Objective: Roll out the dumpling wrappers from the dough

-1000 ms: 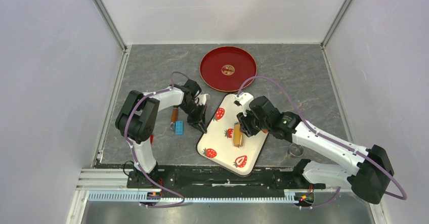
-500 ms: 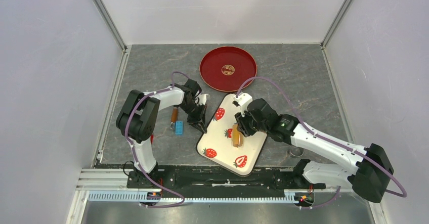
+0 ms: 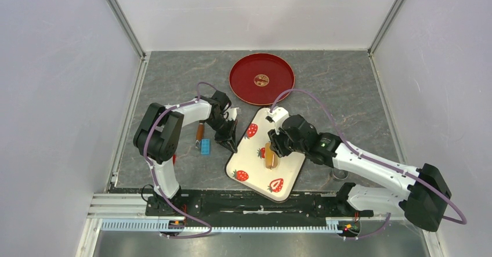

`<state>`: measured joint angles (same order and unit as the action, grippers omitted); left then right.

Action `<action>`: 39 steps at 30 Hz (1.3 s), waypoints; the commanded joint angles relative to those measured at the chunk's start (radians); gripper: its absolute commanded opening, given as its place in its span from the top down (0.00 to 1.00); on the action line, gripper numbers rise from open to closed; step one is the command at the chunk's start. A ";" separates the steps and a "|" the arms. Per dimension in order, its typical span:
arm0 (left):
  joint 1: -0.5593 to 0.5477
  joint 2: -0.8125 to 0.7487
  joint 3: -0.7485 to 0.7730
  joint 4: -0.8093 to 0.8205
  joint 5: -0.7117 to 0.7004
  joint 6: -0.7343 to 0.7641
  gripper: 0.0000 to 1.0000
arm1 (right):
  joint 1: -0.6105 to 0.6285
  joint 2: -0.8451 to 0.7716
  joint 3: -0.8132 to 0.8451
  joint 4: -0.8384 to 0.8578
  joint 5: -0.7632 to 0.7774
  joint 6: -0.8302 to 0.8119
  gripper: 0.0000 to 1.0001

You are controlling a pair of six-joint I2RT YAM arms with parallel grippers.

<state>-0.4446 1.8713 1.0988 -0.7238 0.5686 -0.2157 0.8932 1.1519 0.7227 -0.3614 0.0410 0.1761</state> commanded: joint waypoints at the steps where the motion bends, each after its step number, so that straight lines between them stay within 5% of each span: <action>1: 0.009 0.034 -0.002 0.004 -0.130 -0.014 0.98 | 0.042 0.177 -0.204 -0.386 -0.155 0.062 1.00; 17: 0.010 0.034 0.004 -0.009 -0.131 -0.006 0.98 | 0.049 0.191 -0.195 -0.376 -0.161 0.063 1.00; 31: 0.011 0.033 0.000 -0.018 -0.142 0.007 0.98 | 0.042 0.227 0.524 -0.472 -0.048 0.045 1.00; 39: 0.011 0.031 -0.002 -0.018 -0.145 0.009 0.98 | -0.013 0.195 0.602 -0.513 0.055 0.048 1.00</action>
<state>-0.4446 1.8721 1.1015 -0.7292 0.5667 -0.2153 0.9108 1.3815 1.3006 -0.8272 0.0208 0.2348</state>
